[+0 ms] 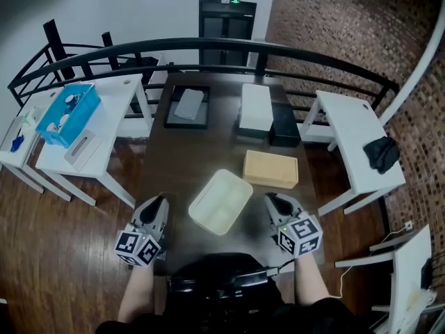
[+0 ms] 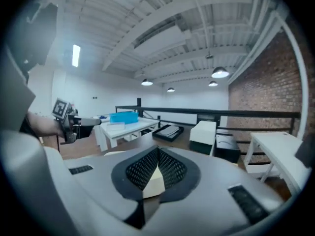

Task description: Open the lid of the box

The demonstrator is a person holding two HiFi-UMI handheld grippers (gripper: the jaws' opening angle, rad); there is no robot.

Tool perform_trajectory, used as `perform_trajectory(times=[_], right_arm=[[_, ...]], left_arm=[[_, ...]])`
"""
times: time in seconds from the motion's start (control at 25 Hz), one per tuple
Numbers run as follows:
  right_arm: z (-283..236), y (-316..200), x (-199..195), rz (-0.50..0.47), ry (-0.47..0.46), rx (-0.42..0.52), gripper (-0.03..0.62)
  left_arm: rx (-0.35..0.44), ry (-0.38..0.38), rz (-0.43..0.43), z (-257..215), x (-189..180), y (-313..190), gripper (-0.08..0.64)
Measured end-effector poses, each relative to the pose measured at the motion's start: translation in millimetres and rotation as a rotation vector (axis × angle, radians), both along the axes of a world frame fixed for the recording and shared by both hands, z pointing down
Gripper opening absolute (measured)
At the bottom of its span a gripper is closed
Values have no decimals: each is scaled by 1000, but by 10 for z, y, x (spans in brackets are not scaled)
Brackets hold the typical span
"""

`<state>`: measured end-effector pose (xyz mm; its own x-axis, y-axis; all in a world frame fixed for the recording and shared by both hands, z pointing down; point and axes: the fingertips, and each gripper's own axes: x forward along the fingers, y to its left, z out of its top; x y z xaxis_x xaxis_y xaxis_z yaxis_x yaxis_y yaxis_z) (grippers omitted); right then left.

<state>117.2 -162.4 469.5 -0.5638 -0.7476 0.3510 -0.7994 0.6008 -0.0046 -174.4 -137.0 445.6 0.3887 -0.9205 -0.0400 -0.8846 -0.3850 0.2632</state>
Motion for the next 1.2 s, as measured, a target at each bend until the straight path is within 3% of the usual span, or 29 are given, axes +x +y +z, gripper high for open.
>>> perform_trajectory(times=[0.24, 0.4, 0.8, 1.2], right_arm=[[-435, 288, 972, 252, -206, 147, 3], [-435, 464, 1223, 329, -240, 187, 2], [-285, 550, 1097, 293, -293, 127, 2], [-268, 467, 959, 250, -297, 124, 2]], left_arm=[[27, -23, 62, -100, 132, 181, 20], [25, -18, 51, -30, 114, 234, 20], [-14, 9, 17, 99, 62, 294, 20], [-52, -16, -27, 243, -77, 360, 20]])
